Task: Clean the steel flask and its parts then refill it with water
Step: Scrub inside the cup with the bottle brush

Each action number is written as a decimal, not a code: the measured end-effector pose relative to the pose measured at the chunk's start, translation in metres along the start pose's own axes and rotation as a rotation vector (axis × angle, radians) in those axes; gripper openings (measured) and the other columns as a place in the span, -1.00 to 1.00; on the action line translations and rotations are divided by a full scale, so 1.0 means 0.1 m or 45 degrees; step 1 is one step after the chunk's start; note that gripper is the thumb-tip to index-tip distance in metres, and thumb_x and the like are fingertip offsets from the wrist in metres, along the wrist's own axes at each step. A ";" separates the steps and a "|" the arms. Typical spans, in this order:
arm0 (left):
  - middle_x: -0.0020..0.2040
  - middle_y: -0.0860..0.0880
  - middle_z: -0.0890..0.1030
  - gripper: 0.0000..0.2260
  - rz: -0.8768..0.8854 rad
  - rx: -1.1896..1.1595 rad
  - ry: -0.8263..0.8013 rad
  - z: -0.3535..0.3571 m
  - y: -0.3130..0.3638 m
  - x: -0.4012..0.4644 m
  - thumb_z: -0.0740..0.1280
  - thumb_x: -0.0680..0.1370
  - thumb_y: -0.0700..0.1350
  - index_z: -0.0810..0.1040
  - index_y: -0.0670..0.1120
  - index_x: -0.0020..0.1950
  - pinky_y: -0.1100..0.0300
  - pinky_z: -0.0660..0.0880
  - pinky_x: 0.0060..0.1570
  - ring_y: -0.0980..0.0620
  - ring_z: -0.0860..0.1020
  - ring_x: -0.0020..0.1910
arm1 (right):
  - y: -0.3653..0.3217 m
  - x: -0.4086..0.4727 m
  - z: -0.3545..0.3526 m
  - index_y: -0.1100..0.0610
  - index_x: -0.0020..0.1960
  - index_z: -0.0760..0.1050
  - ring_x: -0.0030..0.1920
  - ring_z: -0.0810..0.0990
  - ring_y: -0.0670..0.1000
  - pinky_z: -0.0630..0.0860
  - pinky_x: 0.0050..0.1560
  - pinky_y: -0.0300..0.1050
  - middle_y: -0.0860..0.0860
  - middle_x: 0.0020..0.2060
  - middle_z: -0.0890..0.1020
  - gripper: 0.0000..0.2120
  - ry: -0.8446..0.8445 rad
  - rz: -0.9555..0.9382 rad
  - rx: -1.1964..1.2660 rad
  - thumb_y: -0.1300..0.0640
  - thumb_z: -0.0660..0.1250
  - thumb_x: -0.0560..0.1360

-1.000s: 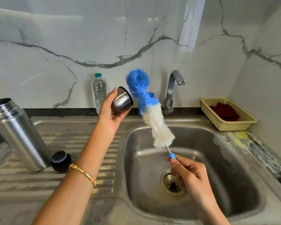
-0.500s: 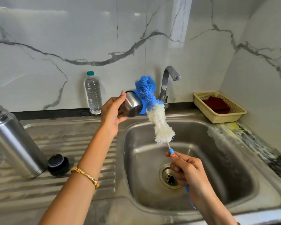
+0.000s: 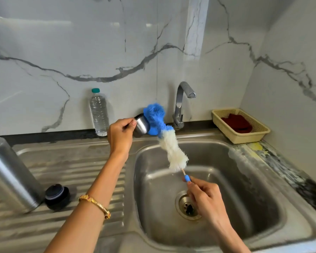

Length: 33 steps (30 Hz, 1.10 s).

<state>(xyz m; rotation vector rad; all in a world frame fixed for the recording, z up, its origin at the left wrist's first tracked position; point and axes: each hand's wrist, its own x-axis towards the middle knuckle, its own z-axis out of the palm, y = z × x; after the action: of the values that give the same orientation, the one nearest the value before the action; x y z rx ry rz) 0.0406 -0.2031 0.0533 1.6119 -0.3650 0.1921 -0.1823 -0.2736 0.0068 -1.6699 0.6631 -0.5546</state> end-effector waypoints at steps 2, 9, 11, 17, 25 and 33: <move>-0.09 -0.04 0.60 -0.84 0.086 0.066 0.014 -0.01 0.00 -0.02 0.35 0.50 -0.27 0.63 -0.24 0.06 0.20 0.47 0.03 0.04 0.54 -0.09 | 0.01 -0.02 -0.01 0.43 -0.27 0.44 -0.48 0.16 -0.03 0.10 -0.47 -0.23 -0.01 -0.55 0.25 -0.70 -0.004 -0.028 -0.008 0.24 0.22 0.55; -0.14 -0.03 0.56 -0.86 0.393 0.265 0.042 -0.01 0.00 -0.12 0.36 0.46 -0.35 0.64 -0.24 -0.02 0.50 0.36 -0.18 0.13 0.49 -0.23 | 0.06 -0.11 -0.04 0.28 -0.13 0.62 -0.58 0.17 -0.14 0.12 -0.58 -0.36 0.00 -0.56 0.31 -0.78 -0.031 0.102 0.116 0.31 0.20 0.54; -0.14 -0.03 0.58 -0.86 0.411 0.202 0.110 0.00 0.02 -0.11 0.38 0.45 -0.36 0.65 -0.25 -0.02 0.58 0.35 -0.16 0.14 0.51 -0.22 | 0.02 -0.18 -0.02 0.17 -0.12 0.64 -0.60 0.19 -0.15 0.15 -0.59 -0.37 -0.03 -0.58 0.33 -0.77 -0.032 0.057 0.145 0.32 0.22 0.53; -0.14 -0.05 0.60 -0.81 0.345 -0.002 0.069 0.10 0.08 -0.19 0.38 0.43 -0.36 0.63 -0.18 0.01 0.42 0.45 -0.12 0.27 0.53 -0.25 | -0.01 -0.07 -0.01 0.12 -0.13 0.60 -0.60 0.18 -0.13 0.10 -0.61 -0.35 -0.04 -0.58 0.31 -0.78 0.002 0.156 0.231 0.26 0.21 0.56; -0.23 -0.05 0.61 -0.85 -0.012 -0.273 0.120 0.22 0.09 -0.15 0.36 0.47 -0.32 0.62 -0.11 -0.04 0.03 0.56 -0.06 0.05 0.54 -0.27 | 0.00 -0.28 -0.01 0.03 -0.25 0.63 -0.46 0.29 -0.13 0.28 -0.41 -0.29 -0.06 -0.54 0.36 -0.84 0.043 -0.157 0.084 0.05 0.30 0.41; -0.17 -0.12 0.64 -0.80 -0.086 -0.399 0.118 0.30 0.11 -0.25 0.36 0.48 -0.33 0.62 -0.05 -0.04 -0.05 0.55 0.05 -0.06 0.57 -0.17 | -0.12 -0.22 -0.10 0.06 -0.20 0.62 -0.46 0.27 -0.05 0.18 -0.49 -0.30 0.02 -0.52 0.30 -0.74 0.001 -0.082 0.168 0.25 0.22 0.55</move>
<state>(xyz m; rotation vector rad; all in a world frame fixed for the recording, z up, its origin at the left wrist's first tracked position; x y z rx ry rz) 0.0105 -0.2299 0.0523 1.2998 -0.2550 0.1494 -0.2034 -0.2633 0.0204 -1.5716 0.5627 -0.6320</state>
